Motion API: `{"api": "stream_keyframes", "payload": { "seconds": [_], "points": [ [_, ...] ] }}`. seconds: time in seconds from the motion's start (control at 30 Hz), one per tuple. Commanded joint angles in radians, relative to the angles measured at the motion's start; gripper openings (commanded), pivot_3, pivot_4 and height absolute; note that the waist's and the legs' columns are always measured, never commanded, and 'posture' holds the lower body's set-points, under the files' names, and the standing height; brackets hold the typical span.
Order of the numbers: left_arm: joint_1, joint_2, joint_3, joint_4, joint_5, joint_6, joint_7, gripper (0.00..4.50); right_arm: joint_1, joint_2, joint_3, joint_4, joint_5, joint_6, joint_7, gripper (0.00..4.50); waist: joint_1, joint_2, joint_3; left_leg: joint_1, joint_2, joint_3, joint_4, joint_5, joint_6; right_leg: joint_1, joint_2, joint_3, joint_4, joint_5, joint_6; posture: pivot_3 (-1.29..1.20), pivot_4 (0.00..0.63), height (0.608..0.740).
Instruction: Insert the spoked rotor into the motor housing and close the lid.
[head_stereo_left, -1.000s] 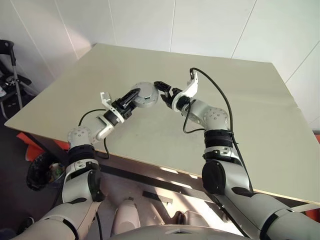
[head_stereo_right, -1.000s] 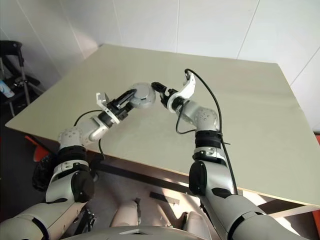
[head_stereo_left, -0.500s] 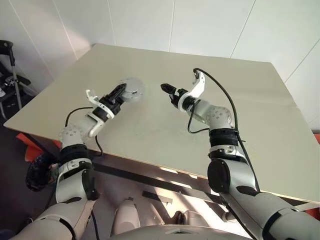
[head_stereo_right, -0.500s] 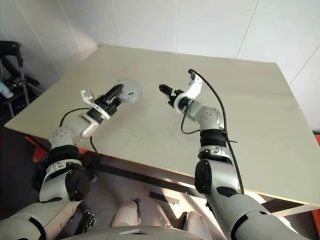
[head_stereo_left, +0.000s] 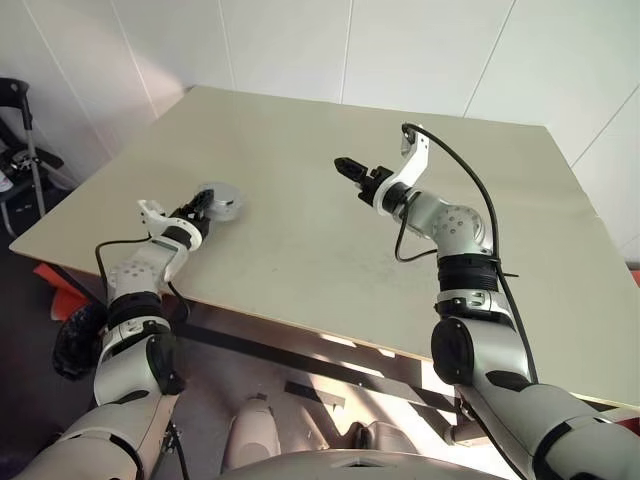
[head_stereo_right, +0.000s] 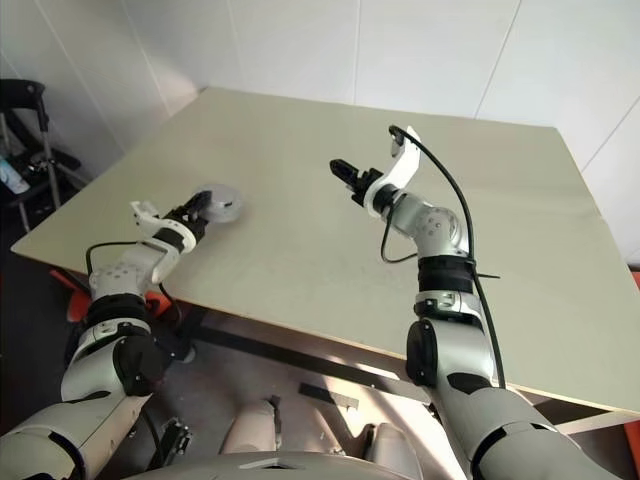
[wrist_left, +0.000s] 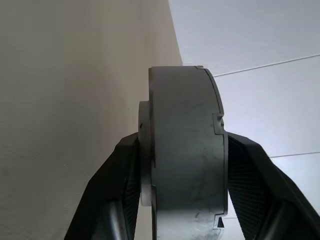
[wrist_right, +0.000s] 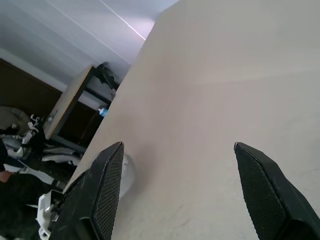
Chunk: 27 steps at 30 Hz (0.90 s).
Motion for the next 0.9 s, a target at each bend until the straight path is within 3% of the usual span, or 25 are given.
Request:
{"api": "stream_keyframes", "payload": {
  "seconds": [0.03, 0.33, 0.7, 0.9],
  "points": [
    [-0.060, 0.021, 0.009, -0.019, -0.006, -0.021, -0.008, 2.09, -0.008, -0.002, -0.002, -0.052, 0.003, 0.000, 0.011, 3.95, 0.000, 0.000, 0.000, 0.000, 0.000, 0.000, 0.000, 0.000, 0.000, 0.000, 0.000, 0.000, 0.000, 0.000, 0.000, 0.00, 0.000, 0.740],
    [-0.071, 0.034, -0.005, 0.110, 0.086, -0.046, 0.155, 2.09, -0.008, 0.009, -0.011, -0.047, -0.008, -0.005, -0.001, 3.95, 0.000, 0.000, 0.000, 0.001, 0.000, 0.000, 0.000, 0.000, 0.000, 0.000, 0.000, 0.000, 0.001, 0.000, 0.000, 0.00, 0.000, 0.740],
    [-0.062, 0.041, -0.007, 0.125, 0.100, -0.021, 0.146, 2.09, -0.008, 0.019, -0.013, -0.038, -0.014, -0.007, -0.007, 3.95, -0.005, 0.000, 0.000, 0.011, 0.000, 0.000, 0.000, 0.001, -0.002, 0.007, -0.001, 0.002, 0.002, 0.000, -0.001, 0.00, 0.000, 0.740],
    [-0.037, 0.041, -0.051, 0.099, 0.114, 0.121, 0.146, 3.92, -0.014, 0.021, -0.017, -0.018, -0.023, -0.013, -0.009, 3.95, -0.003, 0.000, -0.001, 0.009, 0.000, 0.000, 0.000, 0.001, -0.001, 0.006, 0.000, 0.001, 0.001, 0.001, 0.000, 0.00, 0.000, 0.740]
  ]
}}
